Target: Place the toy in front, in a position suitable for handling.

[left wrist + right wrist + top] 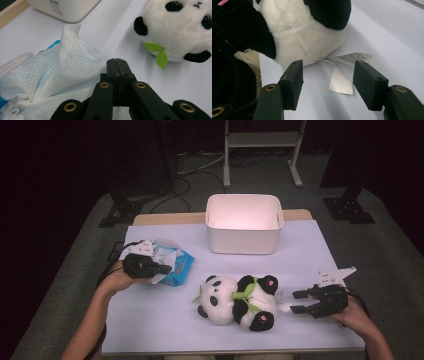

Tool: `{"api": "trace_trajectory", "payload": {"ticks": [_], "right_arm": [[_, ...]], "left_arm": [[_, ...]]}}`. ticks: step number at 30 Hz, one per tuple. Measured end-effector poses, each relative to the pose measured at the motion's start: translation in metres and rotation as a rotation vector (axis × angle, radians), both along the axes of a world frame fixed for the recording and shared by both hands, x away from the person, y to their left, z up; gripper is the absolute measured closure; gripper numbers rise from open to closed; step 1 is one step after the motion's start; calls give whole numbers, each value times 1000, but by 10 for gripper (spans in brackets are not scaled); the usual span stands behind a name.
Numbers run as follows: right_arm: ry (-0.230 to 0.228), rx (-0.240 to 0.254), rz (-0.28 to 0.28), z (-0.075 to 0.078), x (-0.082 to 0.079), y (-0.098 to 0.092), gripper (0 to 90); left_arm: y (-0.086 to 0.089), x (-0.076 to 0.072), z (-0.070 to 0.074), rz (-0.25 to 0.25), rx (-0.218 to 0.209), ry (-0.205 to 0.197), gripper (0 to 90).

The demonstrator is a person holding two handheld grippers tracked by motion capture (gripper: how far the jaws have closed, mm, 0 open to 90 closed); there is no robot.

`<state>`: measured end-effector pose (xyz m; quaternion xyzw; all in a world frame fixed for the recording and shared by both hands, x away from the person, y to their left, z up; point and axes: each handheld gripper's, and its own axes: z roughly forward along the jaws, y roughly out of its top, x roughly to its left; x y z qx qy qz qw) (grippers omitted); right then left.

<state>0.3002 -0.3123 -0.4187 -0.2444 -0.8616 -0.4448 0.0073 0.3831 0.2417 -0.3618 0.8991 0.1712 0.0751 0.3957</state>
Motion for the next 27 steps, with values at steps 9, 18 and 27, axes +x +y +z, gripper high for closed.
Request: {"api": "trace_trajectory", "payload": {"ticks": [9,18,27], "right_arm": [[2,1,0,0,0,0,401],[2,4,8,0,0,1,400],[-1,18,5,1,0,-2,400]], "left_arm": [[-5,-2,5,-37,-23,16,900],[-14,-4,10,-75,-42,34,900],[-20,-5,13,-85,-48,40,900]]}}
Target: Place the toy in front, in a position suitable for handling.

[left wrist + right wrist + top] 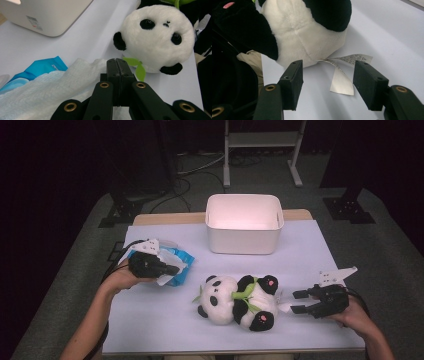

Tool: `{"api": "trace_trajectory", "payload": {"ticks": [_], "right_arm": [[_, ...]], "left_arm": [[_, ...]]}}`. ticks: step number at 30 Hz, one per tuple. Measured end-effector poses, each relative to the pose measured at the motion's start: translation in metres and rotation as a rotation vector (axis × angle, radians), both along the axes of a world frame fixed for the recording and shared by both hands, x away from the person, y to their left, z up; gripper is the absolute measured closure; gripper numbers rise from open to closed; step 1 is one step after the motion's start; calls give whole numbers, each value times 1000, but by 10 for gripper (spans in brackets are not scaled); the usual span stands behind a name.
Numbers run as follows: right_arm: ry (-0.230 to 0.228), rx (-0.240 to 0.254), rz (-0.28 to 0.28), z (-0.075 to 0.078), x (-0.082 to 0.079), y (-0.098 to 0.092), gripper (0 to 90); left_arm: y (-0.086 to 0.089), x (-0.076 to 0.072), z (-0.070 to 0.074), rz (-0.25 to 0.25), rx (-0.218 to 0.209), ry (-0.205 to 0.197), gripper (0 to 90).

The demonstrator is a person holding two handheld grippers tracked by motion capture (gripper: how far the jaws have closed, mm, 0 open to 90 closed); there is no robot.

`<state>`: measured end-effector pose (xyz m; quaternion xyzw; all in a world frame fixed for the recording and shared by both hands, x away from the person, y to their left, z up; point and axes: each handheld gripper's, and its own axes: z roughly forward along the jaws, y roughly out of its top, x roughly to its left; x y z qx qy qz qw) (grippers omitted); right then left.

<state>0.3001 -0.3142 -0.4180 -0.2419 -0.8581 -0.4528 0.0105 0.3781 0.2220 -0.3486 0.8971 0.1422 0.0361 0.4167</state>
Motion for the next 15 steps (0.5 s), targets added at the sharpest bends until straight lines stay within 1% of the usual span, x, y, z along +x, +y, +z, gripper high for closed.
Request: {"api": "trace_trajectory", "payload": {"ticks": [1,3,9,15], "right_arm": [[-1,0,-1,0,0,0,400],[1,2,0,0,0,0,400],[3,7,8,0,-1,1,401],[4,6,7,-1,0,2,401]], "left_arm": [[-1,0,0,-6,-1,6,900],[-1,1,0,3,-14,13,900],[-3,0,0,-7,-2,23,900],[-3,-1,-1,-18,-9,25,900]]}}
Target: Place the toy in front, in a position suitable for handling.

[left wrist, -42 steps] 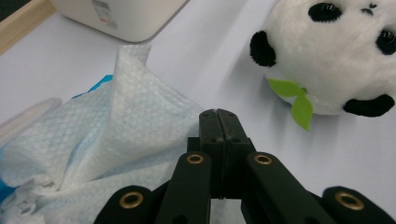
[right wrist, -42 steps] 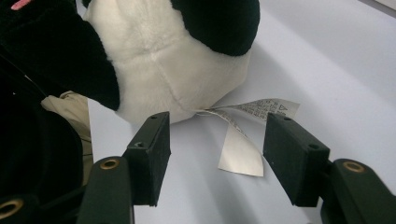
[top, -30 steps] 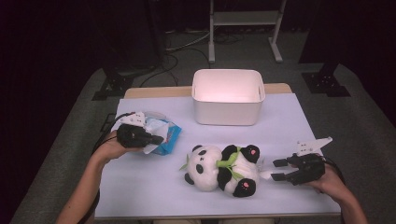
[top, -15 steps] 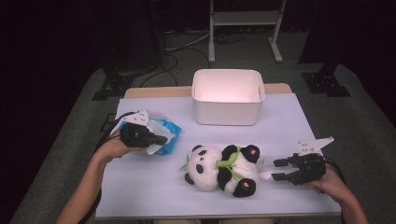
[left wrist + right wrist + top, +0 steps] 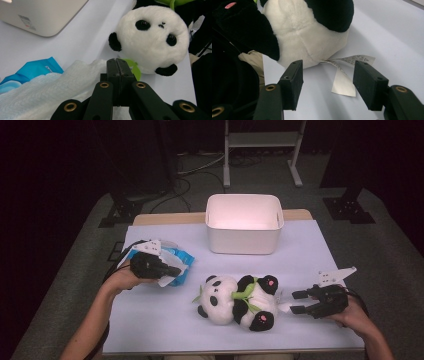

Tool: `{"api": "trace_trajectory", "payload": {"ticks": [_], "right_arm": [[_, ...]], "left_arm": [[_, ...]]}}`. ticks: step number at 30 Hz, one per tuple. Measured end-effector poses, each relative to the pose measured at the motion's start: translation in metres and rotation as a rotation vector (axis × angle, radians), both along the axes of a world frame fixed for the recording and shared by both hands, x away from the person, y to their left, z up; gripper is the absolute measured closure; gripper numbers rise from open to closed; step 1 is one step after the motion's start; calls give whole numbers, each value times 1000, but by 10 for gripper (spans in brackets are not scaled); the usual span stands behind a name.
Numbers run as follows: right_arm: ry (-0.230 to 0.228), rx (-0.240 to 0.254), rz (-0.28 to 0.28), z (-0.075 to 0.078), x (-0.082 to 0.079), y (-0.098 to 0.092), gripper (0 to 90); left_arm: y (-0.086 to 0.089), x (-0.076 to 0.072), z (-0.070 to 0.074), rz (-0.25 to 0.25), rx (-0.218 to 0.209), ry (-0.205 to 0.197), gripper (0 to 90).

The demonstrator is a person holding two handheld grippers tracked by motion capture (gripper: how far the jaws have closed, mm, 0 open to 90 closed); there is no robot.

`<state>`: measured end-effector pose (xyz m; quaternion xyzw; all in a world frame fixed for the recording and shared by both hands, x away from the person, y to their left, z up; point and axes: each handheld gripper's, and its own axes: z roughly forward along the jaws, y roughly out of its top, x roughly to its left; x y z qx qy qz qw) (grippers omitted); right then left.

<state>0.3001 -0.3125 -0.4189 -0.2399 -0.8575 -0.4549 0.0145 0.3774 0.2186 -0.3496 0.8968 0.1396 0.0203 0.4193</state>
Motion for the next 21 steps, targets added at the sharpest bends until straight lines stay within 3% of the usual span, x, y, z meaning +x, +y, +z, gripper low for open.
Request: {"api": "trace_trajectory", "payload": {"ticks": [6,21], "right_arm": [[1,2,-1,0,0,-1,401],[4,4,-5,0,0,-2,401]], "left_arm": [[-8,-3,4,-46,-17,-2,900],[-23,-6,16,-96,-23,-11,900]]}}
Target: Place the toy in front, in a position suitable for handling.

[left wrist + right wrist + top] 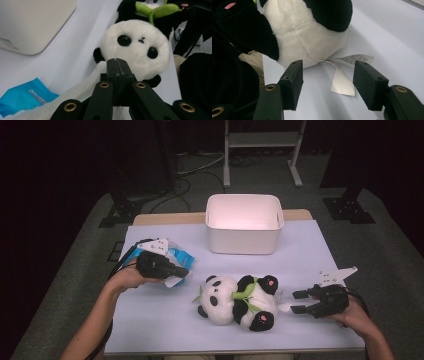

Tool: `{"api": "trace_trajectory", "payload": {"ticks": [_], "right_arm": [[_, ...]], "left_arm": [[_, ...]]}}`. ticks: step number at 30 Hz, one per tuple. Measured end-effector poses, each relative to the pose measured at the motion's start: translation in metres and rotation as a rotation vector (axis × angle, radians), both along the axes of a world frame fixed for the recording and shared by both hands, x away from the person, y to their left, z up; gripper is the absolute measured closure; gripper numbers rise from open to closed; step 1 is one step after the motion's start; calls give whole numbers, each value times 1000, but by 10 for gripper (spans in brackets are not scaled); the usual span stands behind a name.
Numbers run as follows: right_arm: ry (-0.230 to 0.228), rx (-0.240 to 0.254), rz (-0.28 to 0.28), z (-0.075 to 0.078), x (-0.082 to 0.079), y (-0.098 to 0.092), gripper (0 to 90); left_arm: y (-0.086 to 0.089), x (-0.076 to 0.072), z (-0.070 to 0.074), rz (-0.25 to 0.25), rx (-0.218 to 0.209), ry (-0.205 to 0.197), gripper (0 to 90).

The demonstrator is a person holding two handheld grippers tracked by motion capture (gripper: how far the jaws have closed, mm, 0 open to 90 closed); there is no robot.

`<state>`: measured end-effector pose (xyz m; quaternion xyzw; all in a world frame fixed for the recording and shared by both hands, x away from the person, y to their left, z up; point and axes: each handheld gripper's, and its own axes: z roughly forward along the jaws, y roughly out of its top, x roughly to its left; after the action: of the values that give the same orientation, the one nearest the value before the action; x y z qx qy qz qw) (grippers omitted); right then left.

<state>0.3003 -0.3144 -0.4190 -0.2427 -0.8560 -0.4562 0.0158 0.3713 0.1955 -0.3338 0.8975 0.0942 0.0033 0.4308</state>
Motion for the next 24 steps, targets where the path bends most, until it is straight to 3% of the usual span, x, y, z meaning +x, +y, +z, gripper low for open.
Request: {"api": "trace_trajectory", "payload": {"ticks": [5,14,17,24], "right_arm": [[-1,-2,4,0,0,1,401],[-4,3,-4,0,0,-2,401],[-2,-2,-1,0,0,-1,401],[-3,1,-5,0,-1,-2,401]], "left_arm": [[-10,-2,6,-44,-29,5,900],[-41,-2,18,-132,-2,-13,900],[-59,-3,24,-174,8,-10,900],[-88,-9,34,-241,6,-21,900]]}}
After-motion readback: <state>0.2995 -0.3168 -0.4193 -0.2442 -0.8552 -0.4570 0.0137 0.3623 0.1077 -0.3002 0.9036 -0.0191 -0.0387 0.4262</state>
